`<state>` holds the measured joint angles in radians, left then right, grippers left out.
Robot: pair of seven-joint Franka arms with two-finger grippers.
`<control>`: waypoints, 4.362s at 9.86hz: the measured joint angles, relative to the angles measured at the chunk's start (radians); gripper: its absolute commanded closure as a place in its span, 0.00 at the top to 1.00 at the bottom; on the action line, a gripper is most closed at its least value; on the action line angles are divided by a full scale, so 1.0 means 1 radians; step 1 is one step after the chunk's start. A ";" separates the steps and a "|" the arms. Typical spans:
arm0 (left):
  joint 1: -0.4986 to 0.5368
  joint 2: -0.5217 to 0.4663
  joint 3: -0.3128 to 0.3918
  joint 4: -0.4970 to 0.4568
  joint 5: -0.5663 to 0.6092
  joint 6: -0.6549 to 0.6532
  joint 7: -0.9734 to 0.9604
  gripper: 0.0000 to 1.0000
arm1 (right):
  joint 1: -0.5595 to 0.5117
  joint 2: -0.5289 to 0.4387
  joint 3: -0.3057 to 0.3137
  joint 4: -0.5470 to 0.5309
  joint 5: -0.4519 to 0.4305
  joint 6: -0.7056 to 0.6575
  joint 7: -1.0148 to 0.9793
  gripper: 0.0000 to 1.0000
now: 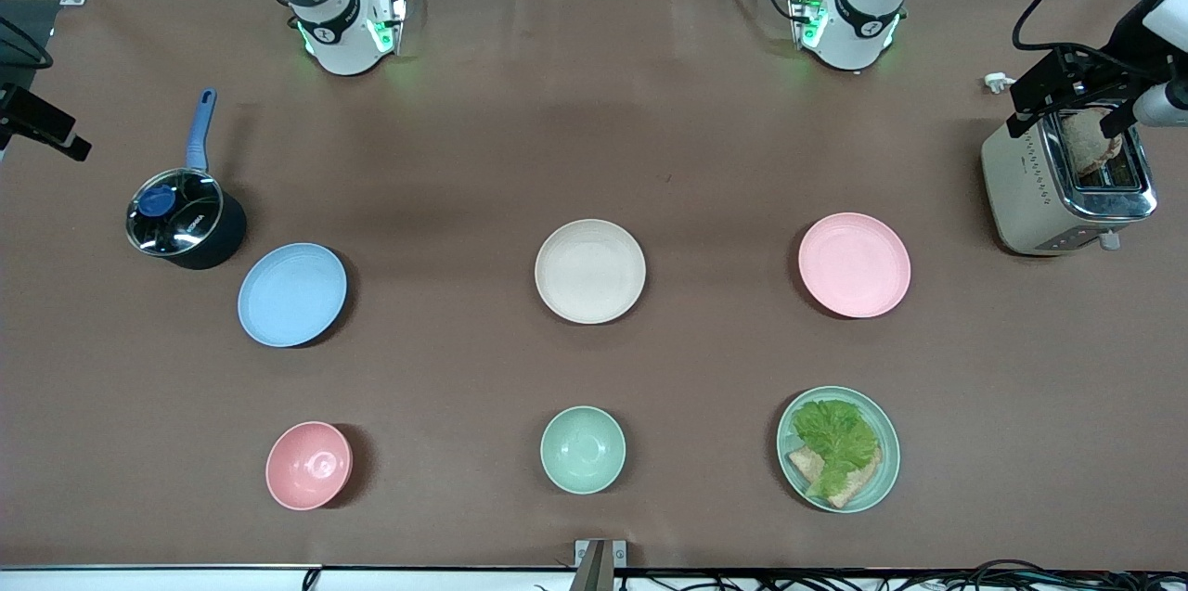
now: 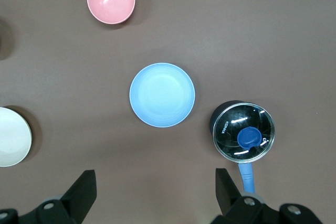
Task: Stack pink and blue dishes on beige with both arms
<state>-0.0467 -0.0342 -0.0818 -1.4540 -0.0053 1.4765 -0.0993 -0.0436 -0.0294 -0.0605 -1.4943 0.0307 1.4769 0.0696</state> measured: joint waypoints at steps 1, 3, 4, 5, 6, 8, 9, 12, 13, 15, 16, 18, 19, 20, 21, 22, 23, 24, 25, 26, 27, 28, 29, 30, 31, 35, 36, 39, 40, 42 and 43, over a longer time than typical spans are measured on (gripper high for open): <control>0.000 0.000 0.000 0.000 0.000 0.000 0.000 1.00 | 0.000 0.000 0.000 0.000 0.000 0.000 0.000 1.00; 0.000 0.000 0.001 0.000 -0.005 0.000 0.000 1.00 | 0.000 0.000 0.000 0.000 0.000 0.000 0.000 1.00; 0.001 0.000 0.004 -0.002 -0.010 0.000 0.000 1.00 | 0.000 0.000 0.000 0.000 0.000 0.000 0.000 1.00; 0.001 0.004 0.010 -0.009 -0.012 0.000 0.000 1.00 | 0.000 0.000 0.000 0.001 0.000 0.000 0.000 1.00; 0.002 0.013 0.021 -0.023 -0.013 0.004 0.000 1.00 | 0.000 0.000 0.000 0.001 0.000 0.000 0.000 1.00; 0.002 0.051 0.072 -0.100 -0.052 0.099 0.052 1.00 | 0.000 0.003 0.001 0.001 0.000 0.000 -0.009 1.00; 0.004 0.073 0.108 -0.169 -0.083 0.180 0.113 1.00 | 0.000 0.017 0.002 -0.001 0.000 0.001 -0.034 1.00; 0.013 0.153 0.162 -0.377 -0.141 0.397 0.339 1.00 | -0.017 0.171 -0.011 -0.023 0.037 0.125 -0.134 1.00; 0.016 0.189 0.177 -0.431 -0.157 0.456 0.424 1.00 | -0.031 0.239 -0.028 -0.030 0.076 0.173 -0.194 1.00; 0.025 0.284 0.205 -0.530 -0.239 0.615 0.557 0.97 | -0.064 0.346 -0.080 -0.068 0.178 0.270 -0.387 1.00; 0.028 0.339 0.210 -0.552 -0.262 0.653 0.594 0.95 | -0.072 0.386 -0.112 -0.108 0.230 0.332 -0.497 1.00; 0.030 0.423 0.210 -0.560 -0.293 0.663 0.645 0.78 | -0.080 0.458 -0.143 -0.214 0.334 0.470 -0.686 1.00; 0.030 0.460 0.210 -0.561 -0.327 0.676 0.666 0.59 | -0.083 0.494 -0.155 -0.264 0.402 0.525 -0.780 1.00; 0.029 0.490 0.209 -0.561 -0.363 0.697 0.687 0.32 | -0.087 0.530 -0.166 -0.296 0.459 0.559 -0.851 1.00; 0.028 0.512 0.209 -0.560 -0.397 0.721 0.705 0.19 | -0.091 0.562 -0.172 -0.314 0.507 0.571 -0.895 0.99; 0.026 0.523 0.208 -0.559 -0.417 0.750 0.716 0.06 | -0.092 0.590 -0.173 -0.325 0.549 0.584 -0.940 0.92; 0.023 0.527 0.208 -0.557 -0.424 0.769 0.718 0.03 | -0.092 0.610 -0.173 -0.336 0.575 0.605 -0.972 0.84; 0.022 0.527 0.208 -0.554 -0.425 0.772 0.718 0.00 | -0.092 0.622 -0.173 -0.352 0.593 0.624 -0.985 0.74; 0.021 0.527 0.207 -0.550 -0.425 0.774 0.719 0.00 | -0.092 0.625 -0.173 -0.372 0.617 0.634 -0.993 0.65; 0.022 0.525 0.204 -0.543 -0.429 0.777 0.720 0.00 | -0.091 0.625 -0.173 -0.385 0.630 0.637 -0.996 0.55; 0.024 0.510 0.191 -0.536 -0.430 0.777 0.720 0.00 | -0.092 0.626 -0.173 -0.391 0.634 0.637 -0.997 0.34; 0.026 0.477 0.162 -0.535 -0.431 0.769 0.697 0.00 | -0.092 0.630 -0.174 -0.394 0.636 0.637 -0.997 0.16; 0.028 0.439 0.115 -0.535 -0.431 0.751 0.648 0.00 | -0.093 0.632 -0.174 -0.398 0.637 0.638 -0.996 0.01; 0.036 0.409 0.046 -0.537 -0.431 0.736 0.578 0.01 | -0.095 0.637 -0.175 -0.401 0.655 0.638 -0.996 0.00; 0.050 0.395 -0.047 -0.541 -0.431 0.734 0.494 0.01 | -0.096 0.641 -0.177 -0.401 0.678 0.638 -0.996 0.00; 0.037 0.467 -0.382 -0.563 -0.399 0.976 0.021 0.01 | -0.040 0.628 -0.258 -0.184 0.561 0.374 -0.753 0.00; 0.018 0.510 -0.442 -0.564 -0.304 1.064 -0.145 0.01 | -0.025 0.619 -0.263 -0.070 0.503 0.236 -0.630 0.00; 0.004 0.636 -0.545 -0.512 0.067 1.135 -0.582 0.01 | 0.074 0.598 -0.258 0.091 0.470 0.038 -0.321 0.01; 0.002 0.678 -0.555 -0.487 0.178 1.136 -0.683 0.03 | 0.108 0.590 -0.237 0.096 0.469 0.036 -0.225 0.01; 0.000 0.724 -0.567 -0.466 0.294 1.152 -0.801 0.41 | 0.134 0.561 -0.125 0.095 0.464 0.041 -0.020 0.01; -0.006 0.728 -0.568 -0.465 0.309 1.152 -0.841 0.99 | 0.139 0.548 -0.057 0.086 0.460 0.062 0.045 0.01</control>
<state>-0.0527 0.6936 -0.6498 -1.9193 0.3040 2.6285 -0.9404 0.0954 0.5186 -0.1172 -1.4079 0.4906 1.5386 0.1147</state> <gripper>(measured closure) 0.824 0.930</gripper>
